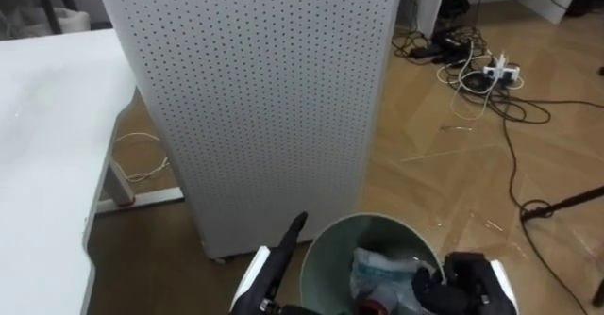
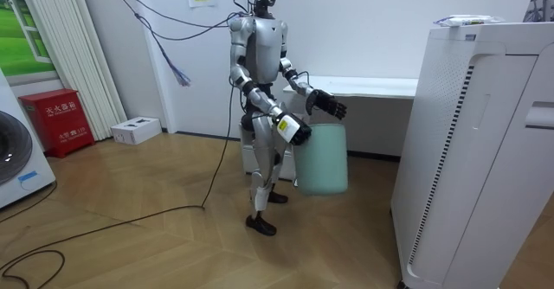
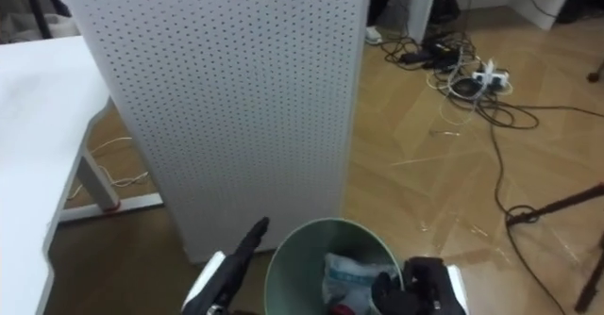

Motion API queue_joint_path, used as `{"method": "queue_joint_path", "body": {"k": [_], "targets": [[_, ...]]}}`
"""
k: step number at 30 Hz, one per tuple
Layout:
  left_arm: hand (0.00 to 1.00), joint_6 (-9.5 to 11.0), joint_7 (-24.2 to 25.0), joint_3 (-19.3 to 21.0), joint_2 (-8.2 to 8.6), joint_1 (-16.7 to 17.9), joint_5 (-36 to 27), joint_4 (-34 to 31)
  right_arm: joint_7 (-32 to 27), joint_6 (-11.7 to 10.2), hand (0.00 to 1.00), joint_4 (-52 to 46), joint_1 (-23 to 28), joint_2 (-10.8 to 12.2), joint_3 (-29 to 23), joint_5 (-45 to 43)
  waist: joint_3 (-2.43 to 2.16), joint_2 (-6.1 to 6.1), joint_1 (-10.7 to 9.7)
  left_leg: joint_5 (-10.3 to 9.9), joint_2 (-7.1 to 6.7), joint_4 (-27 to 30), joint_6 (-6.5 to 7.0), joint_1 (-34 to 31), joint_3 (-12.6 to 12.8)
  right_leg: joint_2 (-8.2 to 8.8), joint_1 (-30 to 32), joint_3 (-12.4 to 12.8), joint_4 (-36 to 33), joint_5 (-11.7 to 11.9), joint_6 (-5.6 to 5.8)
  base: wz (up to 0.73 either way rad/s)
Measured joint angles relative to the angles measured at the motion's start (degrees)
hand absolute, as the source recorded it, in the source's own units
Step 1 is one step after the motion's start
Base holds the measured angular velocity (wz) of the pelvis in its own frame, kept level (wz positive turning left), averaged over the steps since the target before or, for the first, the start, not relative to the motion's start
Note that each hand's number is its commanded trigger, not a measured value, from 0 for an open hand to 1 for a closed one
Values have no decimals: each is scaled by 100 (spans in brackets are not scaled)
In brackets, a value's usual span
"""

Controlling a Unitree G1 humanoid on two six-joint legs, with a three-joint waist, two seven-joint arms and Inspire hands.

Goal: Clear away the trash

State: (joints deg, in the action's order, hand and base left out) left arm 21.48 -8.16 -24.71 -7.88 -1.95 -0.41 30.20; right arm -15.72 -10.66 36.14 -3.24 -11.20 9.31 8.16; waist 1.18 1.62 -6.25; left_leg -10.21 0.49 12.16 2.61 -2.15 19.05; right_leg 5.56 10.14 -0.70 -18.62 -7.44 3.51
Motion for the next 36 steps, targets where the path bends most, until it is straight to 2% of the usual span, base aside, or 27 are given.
{"method": "queue_joint_path", "body": {"k": [1, 4, 6, 8, 10, 13, 15, 17, 21, 25, 27, 33, 36], "targets": [[0, -2, -8, 52, 0, 37, 2, -13, -54, 0, 100, 77, 27, 1, 4, 127, -22, 34, 52, -48, 23, 7, -23, 74, 3, -3, -35, -105, 3, 14, -22, -52], [0, -9, -21, 99, -106, 60, -4, -112, -158, -50, 100, 441, 34, 1, 28, 315, -56, 77, 110, -100, 99, 35, -65, 133, -2, -70, -173, -173, 212, 63, -59, -14], [0, -10, -21, 99, -154, 70, -6, -115, -186, -52, 100, 688, 43, -8, 28, 333, -62, 73, 133, -111, 128, 18, -85, 169, -11, -80, -239, -284, 300, 85, -77, 0], [0, -10, -18, 134, -210, 107, -1, -128, -191, -51, 100, 839, 84, -38, 28, 349, -72, 43, 197, -123, 167, -1, -110, 178, -12, -128, -269, -286, 339, 127, -90, -6], [0, -9, -21, 330, -289, 338, 19, -293, -178, -51, 100, 861, 172, -59, 28, 362, -68, 15, 214, -146, 220, 0, -150, 191, -51, -177, -304, -359, 401, 142, -112, -6], [0, -9, -90, 496, -293, 534, -2, -289, -174, -53, 100, 905, 211, -116, 28, 359, -67, -79, 326, -148, 233, -63, -165, 310, -72, -173, -331, -593, 399, 149, -131, -23], [0, -9, -184, 605, -290, 669, -4, -286, -174, -54, 100, 930, 224, -114, 36, 356, -64, -110, 381, -146, 218, -114, -168, 388, -227, -165, -362, -691, 400, 147, -155, -26], [0, -4, -298, 679, -285, 780, 7, -161, -193, -56, 100, 925, 277, -110, 45, 319, -66, -127, 403, -147, 210, -167, -171, 484, -272, -163, -440, -765, 417, 143, -161, -2], [0, -14, -421, 723, -292, 943, 8, 414, -298, -57, 100, 795, 419, -106, 44, 269, -62, -128, 467, -172, 189, -272, -208, 594, -411, -164, -571, -869, 511, 143, -162, 2], [0, -132, -669, 977, -289, 1193, 84, 1077, -291, -56, 100, 628, 522, -91, 41, 205, -54, -108, 519, -174, 187, -337, -211, 578, -393, -171, -509, -891, 503, 139, -168, 0], [0, -156, -716, 1083, -282, 1203, 80, 1490, -240, -56, 100, 626, 521, -91, 41, 208, -54, -108, 544, -172, 197, -356, -215, 594, -374, -185, -512, -883, 510, 136, -172, -4], [0, -461, -752, 1350, -235, 1153, -23, 2637, -27, -55, 100, 566, 579, -79, 57, 31, -48, -87, 553, -181, 214, -377, -232, 599, -341, -221, -511, -866, 588, 141, -179, -5], [0, -620, -747, 1390, -209, 1147, -119, 2922, -29, -51, 100, 468, 659, -56, 66, 19, -49, -46, 589, -184, 225, -376, -237, 615, -333, -240, -517, -829, 601, 141, -180, -9]]}}
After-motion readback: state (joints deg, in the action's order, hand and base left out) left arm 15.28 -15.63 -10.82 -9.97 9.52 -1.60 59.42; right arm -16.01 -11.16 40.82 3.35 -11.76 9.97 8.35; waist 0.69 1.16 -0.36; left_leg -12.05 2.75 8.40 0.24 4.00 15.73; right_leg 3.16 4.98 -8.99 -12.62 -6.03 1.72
